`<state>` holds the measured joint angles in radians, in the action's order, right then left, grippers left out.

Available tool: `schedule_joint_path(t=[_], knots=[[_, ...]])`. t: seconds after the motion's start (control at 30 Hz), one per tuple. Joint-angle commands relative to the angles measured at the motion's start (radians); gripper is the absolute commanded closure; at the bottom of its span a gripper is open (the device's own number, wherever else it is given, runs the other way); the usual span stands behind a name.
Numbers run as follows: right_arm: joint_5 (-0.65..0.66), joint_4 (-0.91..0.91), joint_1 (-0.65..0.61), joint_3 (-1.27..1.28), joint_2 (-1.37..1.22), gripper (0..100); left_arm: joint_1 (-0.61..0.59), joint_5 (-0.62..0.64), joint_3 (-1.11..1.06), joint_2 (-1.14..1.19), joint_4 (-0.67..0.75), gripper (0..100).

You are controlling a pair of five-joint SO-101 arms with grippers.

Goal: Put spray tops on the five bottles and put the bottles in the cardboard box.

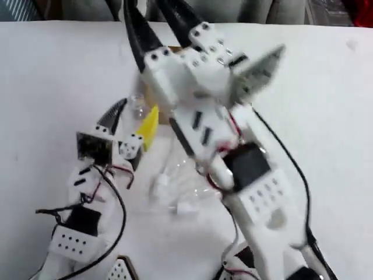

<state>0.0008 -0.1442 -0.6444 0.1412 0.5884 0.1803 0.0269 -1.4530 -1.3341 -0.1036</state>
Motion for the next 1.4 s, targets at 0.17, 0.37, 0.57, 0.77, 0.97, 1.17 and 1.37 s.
schedule_joint_path(t=[0.17, 0.37, 0.57, 0.77, 0.97, 1.17, 1.37], knots=[[0.031, -0.259, -0.010, -0.018, 0.194, 98.3, 0.019, 0.006, -0.044, -0.177, 0.023, 98], [-0.031, -0.259, -0.048, -0.020, 0.171, 98.3, 0.018, 0.006, -0.044, -0.189, 0.021, 98], [-0.044, -0.259, -0.110, -0.028, 0.176, 98.3, 0.018, 0.006, -0.069, -0.193, 0.023, 98], [-0.044, -0.266, -0.108, -0.020, 0.174, 98.3, 0.018, 0.006, -0.075, -0.193, 0.023, 98], [-0.044, -0.262, -0.107, -0.020, 0.156, 98.3, 0.018, 0.006, -0.075, -0.193, 0.023, 98], [-0.044, -0.239, -0.033, -0.025, 0.084, 98.3, 0.016, 0.006, -0.075, -0.193, 0.023, 98], [-0.052, -0.246, 0.012, -0.018, 0.054, 98.3, 0.016, 0.006, -0.075, -0.193, 0.023, 98]])
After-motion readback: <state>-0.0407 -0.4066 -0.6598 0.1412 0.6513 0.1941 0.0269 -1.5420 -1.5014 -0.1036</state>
